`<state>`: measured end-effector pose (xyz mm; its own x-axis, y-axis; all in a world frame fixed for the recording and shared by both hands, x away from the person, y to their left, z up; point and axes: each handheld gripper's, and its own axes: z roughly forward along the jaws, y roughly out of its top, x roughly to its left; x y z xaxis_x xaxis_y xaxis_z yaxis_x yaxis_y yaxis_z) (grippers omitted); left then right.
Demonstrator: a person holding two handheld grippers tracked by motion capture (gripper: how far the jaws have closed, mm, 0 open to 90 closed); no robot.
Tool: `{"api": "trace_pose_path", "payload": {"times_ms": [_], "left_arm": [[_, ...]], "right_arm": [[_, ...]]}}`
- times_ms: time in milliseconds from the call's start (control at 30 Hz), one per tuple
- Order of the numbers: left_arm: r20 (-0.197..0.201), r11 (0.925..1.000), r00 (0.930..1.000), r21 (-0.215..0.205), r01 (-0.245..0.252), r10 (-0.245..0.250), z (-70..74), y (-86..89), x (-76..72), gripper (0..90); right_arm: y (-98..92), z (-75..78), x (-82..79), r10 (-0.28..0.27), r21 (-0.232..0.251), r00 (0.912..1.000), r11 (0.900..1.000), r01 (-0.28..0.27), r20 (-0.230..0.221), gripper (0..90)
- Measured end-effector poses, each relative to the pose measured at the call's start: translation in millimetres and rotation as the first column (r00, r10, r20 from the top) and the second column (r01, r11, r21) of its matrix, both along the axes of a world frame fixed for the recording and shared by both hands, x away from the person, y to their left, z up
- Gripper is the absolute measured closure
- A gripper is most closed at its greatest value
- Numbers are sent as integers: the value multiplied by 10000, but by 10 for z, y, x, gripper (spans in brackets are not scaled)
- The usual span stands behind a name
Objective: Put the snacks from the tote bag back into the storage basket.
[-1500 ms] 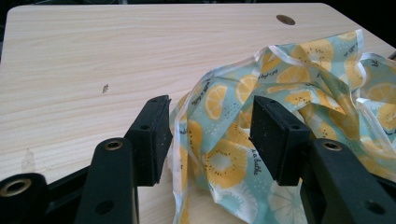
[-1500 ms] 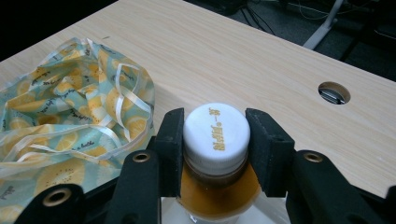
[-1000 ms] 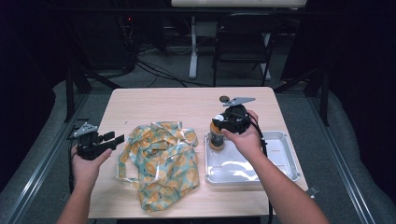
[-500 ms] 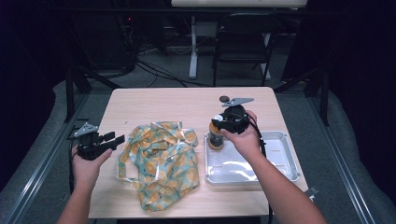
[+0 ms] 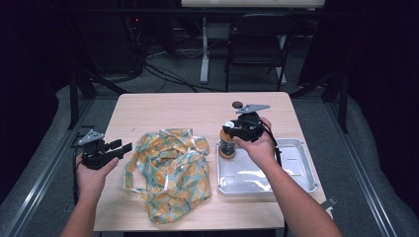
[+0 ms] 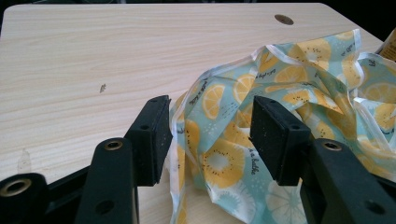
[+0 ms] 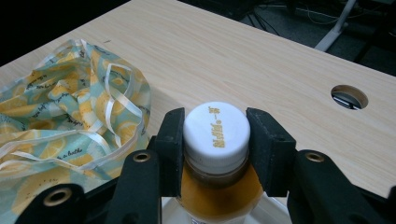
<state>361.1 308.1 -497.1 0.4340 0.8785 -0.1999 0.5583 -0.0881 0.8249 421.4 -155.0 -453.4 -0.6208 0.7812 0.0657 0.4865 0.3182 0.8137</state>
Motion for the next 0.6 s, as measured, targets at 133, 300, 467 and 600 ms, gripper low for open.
{"api": "trace_pose_path", "payload": {"times_ms": [133,300,467,600], "left_arm": [[8,10000,10000,-5,-14,14,0,1,-1,482],[16,10000,10000,-12,-21,21,5,11,-2,482],[2,10000,10000,-6,-24,24,4,14,-1,482],[-21,10000,10000,25,-29,29,7,18,-1,481]], "right_arm": [[-6,-7,-7,-125,109,9999,9999,125,6,584],[0,-9,-6,-122,96,9999,9999,121,25,583],[-1,-8,-6,-149,131,9999,9998,149,-4,581],[0,-6,-6,-179,153,9998,9997,180,-39,578]]}}
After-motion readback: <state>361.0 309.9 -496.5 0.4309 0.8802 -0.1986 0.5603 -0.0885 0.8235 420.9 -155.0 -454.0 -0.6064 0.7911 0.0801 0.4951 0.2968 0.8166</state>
